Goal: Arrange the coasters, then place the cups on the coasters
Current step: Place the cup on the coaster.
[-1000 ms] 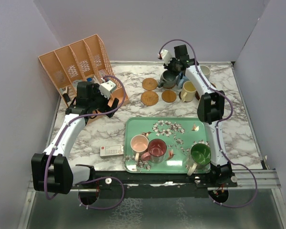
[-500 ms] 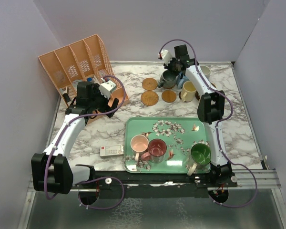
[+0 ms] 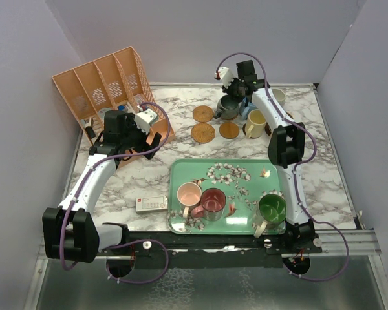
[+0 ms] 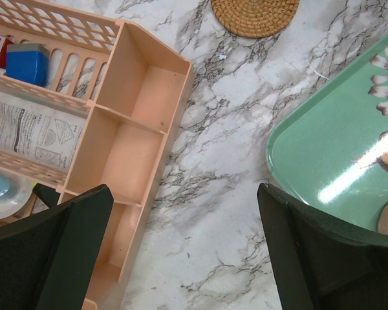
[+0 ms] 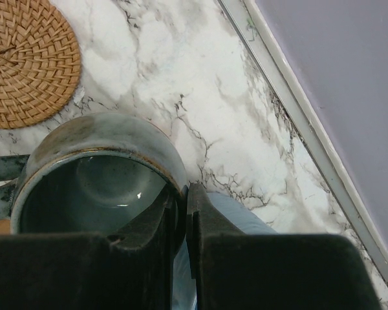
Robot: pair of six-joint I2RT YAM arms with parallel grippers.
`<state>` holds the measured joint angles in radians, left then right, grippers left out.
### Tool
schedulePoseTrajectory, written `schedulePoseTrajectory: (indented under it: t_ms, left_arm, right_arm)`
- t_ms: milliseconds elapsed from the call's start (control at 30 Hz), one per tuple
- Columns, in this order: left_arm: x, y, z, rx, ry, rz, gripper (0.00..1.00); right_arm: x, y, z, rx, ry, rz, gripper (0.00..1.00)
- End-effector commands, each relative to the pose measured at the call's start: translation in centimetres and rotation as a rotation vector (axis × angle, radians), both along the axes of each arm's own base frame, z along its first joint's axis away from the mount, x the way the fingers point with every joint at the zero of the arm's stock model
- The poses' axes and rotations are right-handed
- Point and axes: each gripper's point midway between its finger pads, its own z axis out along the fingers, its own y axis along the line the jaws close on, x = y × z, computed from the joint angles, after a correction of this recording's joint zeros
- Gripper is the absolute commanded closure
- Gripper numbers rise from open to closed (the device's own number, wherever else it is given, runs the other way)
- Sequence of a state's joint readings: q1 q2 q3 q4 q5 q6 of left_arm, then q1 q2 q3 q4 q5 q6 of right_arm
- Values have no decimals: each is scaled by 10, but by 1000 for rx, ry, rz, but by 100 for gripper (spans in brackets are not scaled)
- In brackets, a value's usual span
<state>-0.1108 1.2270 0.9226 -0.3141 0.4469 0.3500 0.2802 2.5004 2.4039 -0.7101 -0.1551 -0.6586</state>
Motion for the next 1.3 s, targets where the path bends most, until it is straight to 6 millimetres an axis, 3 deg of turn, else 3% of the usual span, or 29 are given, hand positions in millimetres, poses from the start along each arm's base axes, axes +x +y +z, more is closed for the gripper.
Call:
schedulePoseTrajectory:
  t_ms: [0, 767, 1267]
  left_arm:
    - [-1, -4, 5, -25, -20, -25, 1]
    - [-1, -4, 4, -23, -17, -25, 1]
    - [-1, -4, 0, -17, -9, -28, 1]
  right_arm:
    - [7, 7, 80, 81, -148, 15, 99]
    - [6, 0, 50, 25, -102, 12, 99]
    - [8, -3, 31, -3, -81, 9, 93]
